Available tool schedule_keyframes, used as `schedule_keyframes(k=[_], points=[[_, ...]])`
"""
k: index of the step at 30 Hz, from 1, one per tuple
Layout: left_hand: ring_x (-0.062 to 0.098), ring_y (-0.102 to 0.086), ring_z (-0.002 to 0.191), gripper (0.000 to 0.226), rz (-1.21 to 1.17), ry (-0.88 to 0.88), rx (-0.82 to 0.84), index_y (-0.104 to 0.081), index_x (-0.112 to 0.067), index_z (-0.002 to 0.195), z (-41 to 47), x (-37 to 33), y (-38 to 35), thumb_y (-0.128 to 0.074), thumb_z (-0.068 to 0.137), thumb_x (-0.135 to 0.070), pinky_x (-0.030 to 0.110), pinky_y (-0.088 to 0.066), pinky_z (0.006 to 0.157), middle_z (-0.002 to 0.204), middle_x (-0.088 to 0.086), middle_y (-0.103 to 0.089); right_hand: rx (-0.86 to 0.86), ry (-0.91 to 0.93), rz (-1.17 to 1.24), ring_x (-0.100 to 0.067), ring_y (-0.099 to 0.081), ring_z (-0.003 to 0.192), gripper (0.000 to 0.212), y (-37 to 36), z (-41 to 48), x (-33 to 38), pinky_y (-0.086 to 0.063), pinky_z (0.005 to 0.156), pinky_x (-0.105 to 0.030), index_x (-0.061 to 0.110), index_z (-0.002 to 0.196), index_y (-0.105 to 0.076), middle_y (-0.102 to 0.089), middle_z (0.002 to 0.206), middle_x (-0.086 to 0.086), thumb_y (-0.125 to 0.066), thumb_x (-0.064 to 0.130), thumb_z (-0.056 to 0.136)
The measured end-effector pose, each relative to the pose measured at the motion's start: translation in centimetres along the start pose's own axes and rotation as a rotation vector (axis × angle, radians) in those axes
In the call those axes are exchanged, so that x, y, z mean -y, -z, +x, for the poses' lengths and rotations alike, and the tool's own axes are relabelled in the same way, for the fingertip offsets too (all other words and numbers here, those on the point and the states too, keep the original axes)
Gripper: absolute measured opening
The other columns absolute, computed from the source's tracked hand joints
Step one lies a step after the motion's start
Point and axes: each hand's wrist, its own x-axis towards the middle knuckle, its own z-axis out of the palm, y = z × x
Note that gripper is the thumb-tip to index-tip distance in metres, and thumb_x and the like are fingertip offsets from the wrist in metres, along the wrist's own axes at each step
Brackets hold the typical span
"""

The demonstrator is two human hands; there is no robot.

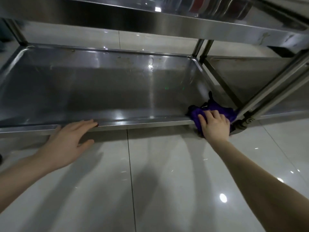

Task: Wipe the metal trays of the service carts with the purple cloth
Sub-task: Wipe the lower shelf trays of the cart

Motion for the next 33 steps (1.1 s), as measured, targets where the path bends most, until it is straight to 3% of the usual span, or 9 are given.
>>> schedule_keyframes(k=[2, 5, 10, 15, 20, 23, 26, 30, 33], points=[[0.024, -0.035, 0.139, 0.05, 0.03, 0.015, -0.022, -0.047, -0.022, 0.141, -0.6, 0.0, -0.1, -0.055, 0.092, -0.034, 0.055, -0.027, 0.111, 0.151, -0.002, -0.039, -0.019, 0.074, 0.045, -0.036, -0.053, 0.11, 0.04, 0.0, -1.9, 5.0, -0.035, 0.1, -0.047, 0.02, 0.124, -0.062, -0.059, 0.123, -0.01, -0.044, 0.045, 0.098], [0.03, -0.044, 0.13, 0.06, 0.012, 0.035, -0.055, -0.052, -0.015, 0.136, -0.2, -1.4, 0.1, -0.044, 0.081, -0.038, 0.051, -0.033, 0.107, 0.143, 0.004, -0.049, -0.099, 0.373, 0.148, -0.034, -0.06, 0.097, 0.032, -0.4, -5.4, 14.8, -0.04, 0.097, -0.047, 0.021, 0.111, -0.069, -0.066, 0.114, -0.007, -0.053, 0.043, 0.094], [0.03, -0.048, 0.124, 0.044, -0.046, 0.031, -0.103, -0.053, -0.011, 0.135, -0.2, -0.5, -0.1, -0.055, 0.092, -0.024, 0.042, -0.036, 0.106, 0.137, 0.008, -0.053, -0.078, 0.638, 0.238, -0.032, -0.06, 0.099, 0.037, -0.5, -6.7, 23.2, -0.041, 0.098, -0.048, 0.022, 0.113, -0.069, -0.065, 0.115, -0.006, -0.048, 0.046, 0.095], [0.031, -0.046, 0.126, 0.043, -0.081, 0.115, -0.12, -0.056, -0.009, 0.132, -2.4, 4.7, 2.1, -0.064, 0.089, -0.012, 0.039, -0.033, 0.109, 0.138, 0.01, -0.052, -0.15, 0.433, 0.166, -0.037, -0.062, 0.094, 0.032, -0.1, -5.0, 14.0, -0.045, 0.089, -0.048, 0.016, 0.114, -0.07, -0.067, 0.113, -0.011, -0.059, 0.037, 0.092], [0.038, -0.06, 0.108, 0.027, -0.01, 0.176, -0.153, -0.069, -0.007, 0.115, -5.3, 11.5, 6.2, -0.065, 0.088, -0.007, 0.047, -0.045, 0.098, 0.118, 0.016, -0.064, 0.032, 0.148, -0.006, -0.04, -0.055, 0.107, 0.043, 0.8, -2.9, 8.2, -0.041, 0.092, -0.052, 0.015, 0.126, -0.062, -0.06, 0.123, -0.014, -0.046, 0.042, 0.097], [0.039, -0.061, 0.102, 0.028, 0.005, 0.173, -0.212, -0.069, -0.007, 0.114, -6.1, 12.9, 6.6, -0.06, 0.088, -0.013, 0.048, -0.046, 0.095, 0.113, 0.015, -0.066, 0.007, 0.323, 0.035, -0.041, -0.059, 0.096, 0.048, 1.3, -4.5, 13.4, -0.047, 0.083, -0.049, 0.014, 0.118, -0.067, -0.064, 0.114, -0.015, -0.039, 0.045, 0.096], [0.04, -0.06, 0.1, 0.054, 0.023, 0.164, -0.24, -0.069, -0.007, 0.115, -6.0, 12.8, 5.6, -0.035, 0.084, -0.036, 0.048, -0.046, 0.094, 0.112, 0.016, -0.065, -0.033, 0.578, 0.122, -0.038, -0.063, 0.085, 0.038, 1.4, -7.3, 22.5, -0.049, 0.077, -0.047, 0.017, 0.112, -0.071, -0.068, 0.108, -0.012, -0.052, 0.042, 0.091], [0.041, -0.058, 0.102, 0.054, 0.035, 0.164, -0.239, -0.066, -0.009, 0.121, -6.4, 13.5, 5.4, -0.034, 0.084, -0.031, 0.049, -0.047, 0.093, 0.118, 0.014, -0.063, 0.055, 0.889, 0.187, -0.034, -0.056, 0.107, 0.043, 0.9, -9.2, 35.4, -0.04, 0.097, -0.047, 0.024, 0.132, -0.059, -0.059, 0.127, -0.007, -0.045, 0.047, 0.098], [0.036, -0.056, 0.113, 0.047, 0.037, 0.123, -0.193, -0.062, -0.009, 0.127, -6.8, 14.1, 5.9, -0.044, 0.084, -0.019, 0.046, -0.044, 0.1, 0.127, 0.012, -0.06, 0.134, 0.966, 0.178, -0.03, -0.05, 0.115, 0.047, 0.7, -9.3, 39.7, -0.034, 0.102, -0.044, 0.029, 0.14, -0.05, -0.051, 0.136, -0.003, -0.037, 0.05, 0.1]])
